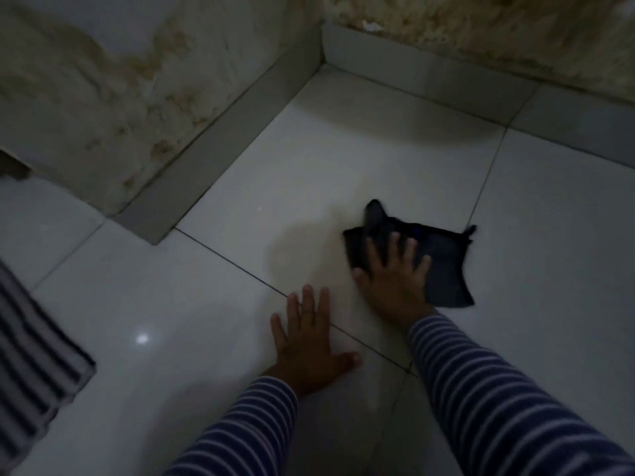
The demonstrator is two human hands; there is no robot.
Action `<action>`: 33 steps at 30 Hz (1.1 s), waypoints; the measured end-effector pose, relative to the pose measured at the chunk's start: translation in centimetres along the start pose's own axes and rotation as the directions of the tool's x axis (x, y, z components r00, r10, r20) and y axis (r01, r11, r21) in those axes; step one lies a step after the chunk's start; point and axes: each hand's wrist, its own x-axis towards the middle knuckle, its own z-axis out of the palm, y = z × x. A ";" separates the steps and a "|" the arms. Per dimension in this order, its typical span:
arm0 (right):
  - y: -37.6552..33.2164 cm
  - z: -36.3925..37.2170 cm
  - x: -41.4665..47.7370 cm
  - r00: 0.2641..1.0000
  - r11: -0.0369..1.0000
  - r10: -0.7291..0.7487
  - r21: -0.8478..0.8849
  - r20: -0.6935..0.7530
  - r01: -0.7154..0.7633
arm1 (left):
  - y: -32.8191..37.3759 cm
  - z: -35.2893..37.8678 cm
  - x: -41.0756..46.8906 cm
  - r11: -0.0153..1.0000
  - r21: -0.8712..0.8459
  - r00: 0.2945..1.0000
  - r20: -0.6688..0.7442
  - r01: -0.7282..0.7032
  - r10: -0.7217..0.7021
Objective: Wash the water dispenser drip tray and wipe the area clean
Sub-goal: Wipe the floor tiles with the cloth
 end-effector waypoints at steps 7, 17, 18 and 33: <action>-7.9 4.7 -10.1 0.861 0.863 -0.505 0.077 0.059 0.500 | -3.0 0.3 -5.7 0.931 -0.353 0.900 -0.430 -0.095 -0.071; 2.6 1.0 -14.2 0.984 0.894 0.002 0.441 -0.179 0.079 | 4.8 0.5 -3.6 0.996 -0.051 0.928 -0.362 0.079 -0.093; 3.4 2.0 -14.6 0.987 0.929 -0.047 0.355 -0.157 0.101 | 5.5 0.8 -3.0 0.999 0.003 0.955 -0.293 0.050 -0.047; 4.9 3.7 -15.5 0.976 0.882 -0.037 0.452 -0.212 0.132 | 2.1 -1.0 2.4 0.941 0.128 0.918 -0.295 0.313 -0.265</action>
